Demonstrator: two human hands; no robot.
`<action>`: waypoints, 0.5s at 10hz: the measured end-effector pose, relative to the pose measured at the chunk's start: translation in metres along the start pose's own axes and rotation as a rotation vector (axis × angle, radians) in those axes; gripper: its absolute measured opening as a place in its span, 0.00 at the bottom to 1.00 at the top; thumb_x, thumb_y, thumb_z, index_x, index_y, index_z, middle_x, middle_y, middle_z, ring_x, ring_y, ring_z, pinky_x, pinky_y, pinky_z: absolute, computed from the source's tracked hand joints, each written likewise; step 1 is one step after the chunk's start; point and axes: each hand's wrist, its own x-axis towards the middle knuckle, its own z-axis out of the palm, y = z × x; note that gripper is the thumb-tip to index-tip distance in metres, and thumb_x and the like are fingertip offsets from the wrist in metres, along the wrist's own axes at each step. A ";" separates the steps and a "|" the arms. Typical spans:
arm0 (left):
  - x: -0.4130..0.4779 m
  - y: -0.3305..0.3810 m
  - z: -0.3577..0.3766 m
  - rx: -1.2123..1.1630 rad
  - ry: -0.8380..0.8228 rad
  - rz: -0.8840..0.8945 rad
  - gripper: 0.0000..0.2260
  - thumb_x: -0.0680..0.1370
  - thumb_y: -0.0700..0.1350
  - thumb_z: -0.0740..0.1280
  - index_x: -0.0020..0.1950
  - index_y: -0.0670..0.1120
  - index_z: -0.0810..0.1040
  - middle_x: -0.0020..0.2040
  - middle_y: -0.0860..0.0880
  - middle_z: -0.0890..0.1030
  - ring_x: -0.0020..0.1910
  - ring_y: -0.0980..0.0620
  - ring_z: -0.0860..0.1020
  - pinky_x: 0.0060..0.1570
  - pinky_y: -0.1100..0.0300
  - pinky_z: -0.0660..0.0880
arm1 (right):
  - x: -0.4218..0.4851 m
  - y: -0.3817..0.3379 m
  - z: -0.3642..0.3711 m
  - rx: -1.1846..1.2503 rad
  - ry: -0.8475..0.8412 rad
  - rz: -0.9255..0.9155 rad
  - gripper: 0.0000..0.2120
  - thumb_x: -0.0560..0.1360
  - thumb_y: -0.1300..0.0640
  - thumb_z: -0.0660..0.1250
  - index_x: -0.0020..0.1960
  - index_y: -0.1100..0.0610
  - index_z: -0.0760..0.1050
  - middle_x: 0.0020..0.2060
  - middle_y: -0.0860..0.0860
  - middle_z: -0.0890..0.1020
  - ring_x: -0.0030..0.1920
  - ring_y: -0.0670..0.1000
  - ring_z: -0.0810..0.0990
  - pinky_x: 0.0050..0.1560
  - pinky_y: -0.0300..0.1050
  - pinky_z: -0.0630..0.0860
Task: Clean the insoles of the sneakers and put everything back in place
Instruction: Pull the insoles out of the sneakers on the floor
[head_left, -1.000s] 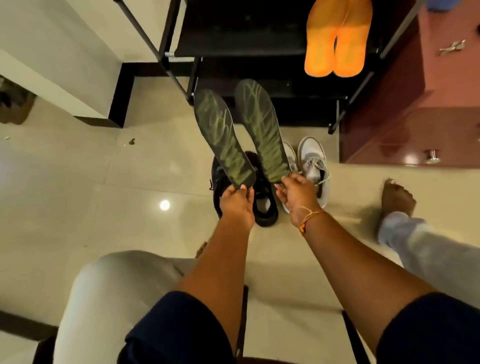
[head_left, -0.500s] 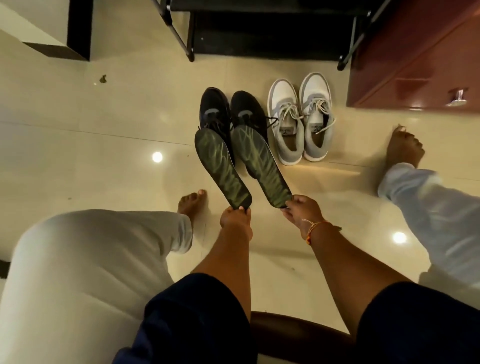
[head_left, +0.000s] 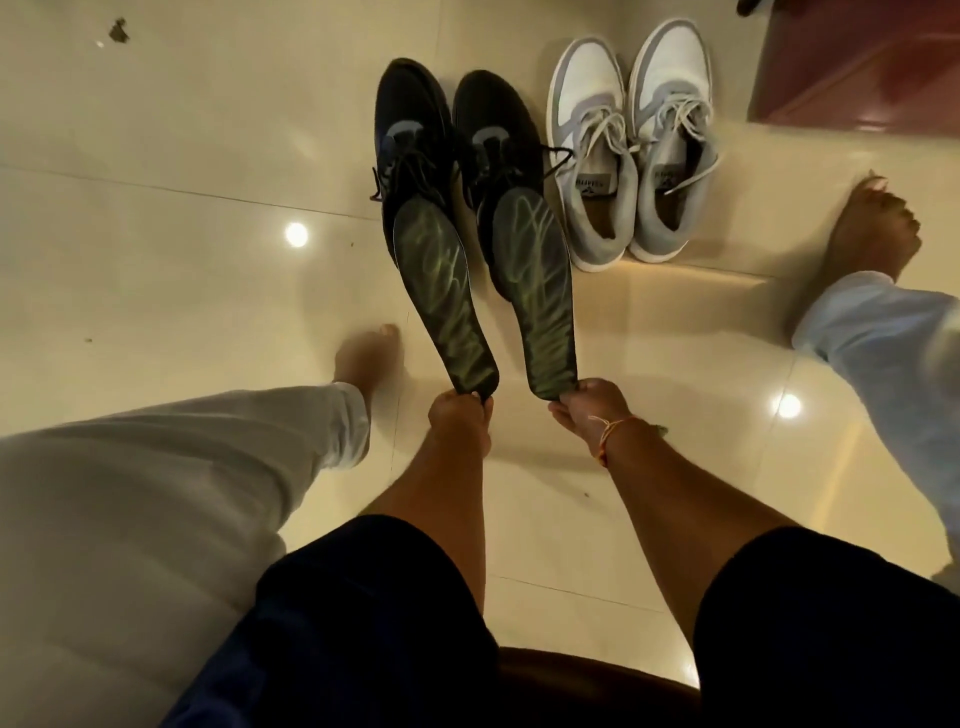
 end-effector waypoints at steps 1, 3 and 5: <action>0.016 -0.007 0.004 0.097 0.029 -0.039 0.27 0.87 0.53 0.49 0.83 0.47 0.45 0.83 0.47 0.48 0.80 0.44 0.53 0.75 0.51 0.58 | 0.027 -0.001 0.001 -0.200 0.026 -0.029 0.25 0.67 0.52 0.73 0.61 0.58 0.75 0.57 0.61 0.81 0.58 0.63 0.81 0.60 0.60 0.79; 0.042 -0.007 0.001 0.304 0.081 0.153 0.33 0.84 0.55 0.58 0.83 0.51 0.44 0.82 0.46 0.53 0.80 0.45 0.56 0.73 0.53 0.61 | 0.038 -0.034 0.006 -0.373 0.056 -0.140 0.41 0.67 0.45 0.73 0.76 0.50 0.61 0.65 0.58 0.77 0.61 0.63 0.79 0.62 0.58 0.77; 0.063 0.016 -0.020 -0.978 0.321 -0.335 0.35 0.76 0.48 0.72 0.79 0.49 0.59 0.72 0.41 0.72 0.67 0.41 0.76 0.59 0.53 0.77 | 0.019 -0.063 0.004 -0.507 0.073 -0.359 0.32 0.76 0.47 0.71 0.76 0.52 0.64 0.68 0.58 0.75 0.68 0.60 0.73 0.66 0.48 0.70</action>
